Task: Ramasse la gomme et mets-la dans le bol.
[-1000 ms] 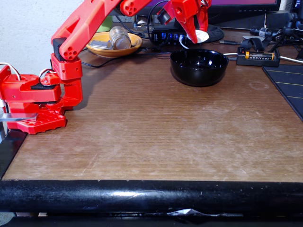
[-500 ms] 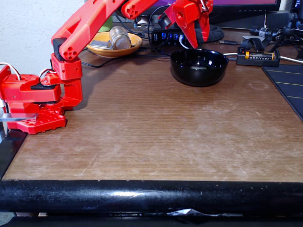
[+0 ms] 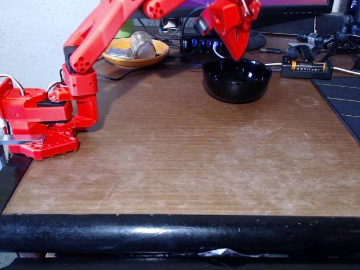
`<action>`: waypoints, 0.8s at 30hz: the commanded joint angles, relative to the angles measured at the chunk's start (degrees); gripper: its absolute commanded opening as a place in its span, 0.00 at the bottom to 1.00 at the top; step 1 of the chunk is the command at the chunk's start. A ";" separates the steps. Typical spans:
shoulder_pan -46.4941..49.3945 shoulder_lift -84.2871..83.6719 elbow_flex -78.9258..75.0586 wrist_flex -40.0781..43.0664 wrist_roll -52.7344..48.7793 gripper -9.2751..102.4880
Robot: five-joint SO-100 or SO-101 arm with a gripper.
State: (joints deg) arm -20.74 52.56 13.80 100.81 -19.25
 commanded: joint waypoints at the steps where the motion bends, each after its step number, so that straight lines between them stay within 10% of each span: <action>1: 5.01 17.93 2.02 2.11 0.97 0.03; 13: 24.70 34.98 18.28 0.62 0.35 0.03; 24: 26.89 85.25 91.49 -28.21 -6.68 0.03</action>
State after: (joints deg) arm 5.71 120.85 88.59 78.57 -24.08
